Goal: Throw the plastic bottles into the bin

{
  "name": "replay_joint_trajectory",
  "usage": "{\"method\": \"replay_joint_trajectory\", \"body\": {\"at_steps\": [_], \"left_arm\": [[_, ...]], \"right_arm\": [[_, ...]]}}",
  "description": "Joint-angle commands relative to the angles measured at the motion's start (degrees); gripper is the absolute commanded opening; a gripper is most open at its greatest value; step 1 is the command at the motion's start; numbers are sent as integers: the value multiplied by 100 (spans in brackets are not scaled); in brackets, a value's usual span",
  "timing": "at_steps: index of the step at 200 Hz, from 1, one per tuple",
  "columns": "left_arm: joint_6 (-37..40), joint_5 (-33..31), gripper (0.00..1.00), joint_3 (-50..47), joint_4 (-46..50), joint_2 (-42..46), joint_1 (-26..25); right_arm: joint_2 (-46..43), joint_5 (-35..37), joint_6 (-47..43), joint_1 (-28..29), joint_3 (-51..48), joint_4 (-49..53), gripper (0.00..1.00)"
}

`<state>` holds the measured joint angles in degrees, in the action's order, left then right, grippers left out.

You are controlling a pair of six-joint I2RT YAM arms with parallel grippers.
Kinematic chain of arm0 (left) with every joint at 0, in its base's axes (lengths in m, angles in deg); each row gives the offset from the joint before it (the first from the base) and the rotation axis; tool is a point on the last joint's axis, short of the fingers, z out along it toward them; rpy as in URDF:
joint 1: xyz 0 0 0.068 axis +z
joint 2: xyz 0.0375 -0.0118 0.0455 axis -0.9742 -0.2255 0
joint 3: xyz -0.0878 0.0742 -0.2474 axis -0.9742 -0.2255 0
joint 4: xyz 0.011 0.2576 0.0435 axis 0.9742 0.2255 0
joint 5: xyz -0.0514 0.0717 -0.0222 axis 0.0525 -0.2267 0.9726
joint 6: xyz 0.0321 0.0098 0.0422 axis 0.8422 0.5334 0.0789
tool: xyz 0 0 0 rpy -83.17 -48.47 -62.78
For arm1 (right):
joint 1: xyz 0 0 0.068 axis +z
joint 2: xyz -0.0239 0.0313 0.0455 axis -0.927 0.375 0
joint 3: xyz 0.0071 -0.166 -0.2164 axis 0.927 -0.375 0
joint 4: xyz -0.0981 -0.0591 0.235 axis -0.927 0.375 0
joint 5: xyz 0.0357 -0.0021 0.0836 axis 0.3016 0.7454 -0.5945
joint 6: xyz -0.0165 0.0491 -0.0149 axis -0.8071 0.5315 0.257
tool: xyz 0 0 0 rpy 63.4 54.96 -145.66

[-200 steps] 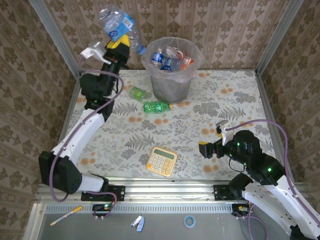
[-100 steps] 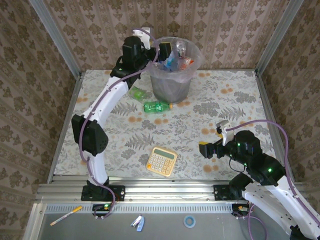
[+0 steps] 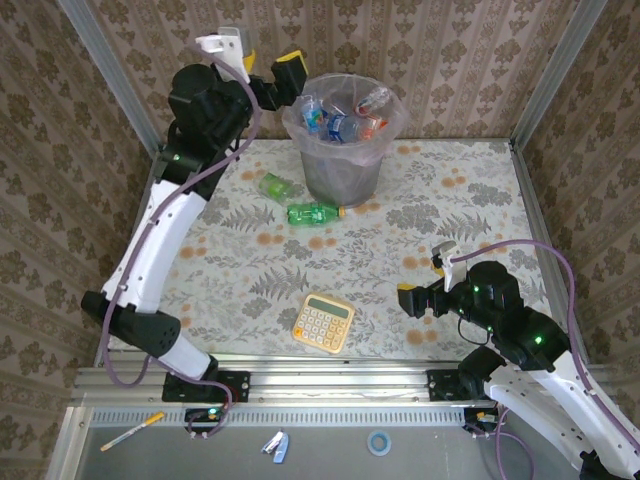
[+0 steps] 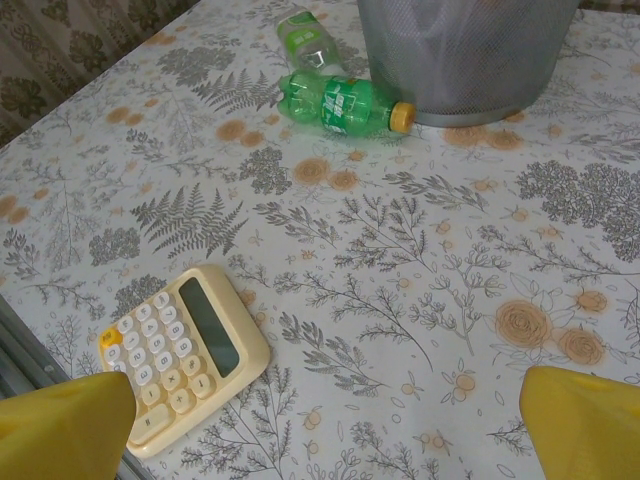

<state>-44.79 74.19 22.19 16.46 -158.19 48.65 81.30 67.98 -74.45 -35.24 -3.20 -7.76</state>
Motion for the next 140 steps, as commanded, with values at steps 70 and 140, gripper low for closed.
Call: {"method": "replay_joint_trajectory", "body": {"at_steps": [70,140], "left_arm": [[148,90,100,-1138,74,1006,53],[495,-109,100,-2245,564,2458,85]], "right_arm": [[724,-207,150,-12,275,-300,100],[3027,-1069,-482,-12,1282,-716,100]]}}
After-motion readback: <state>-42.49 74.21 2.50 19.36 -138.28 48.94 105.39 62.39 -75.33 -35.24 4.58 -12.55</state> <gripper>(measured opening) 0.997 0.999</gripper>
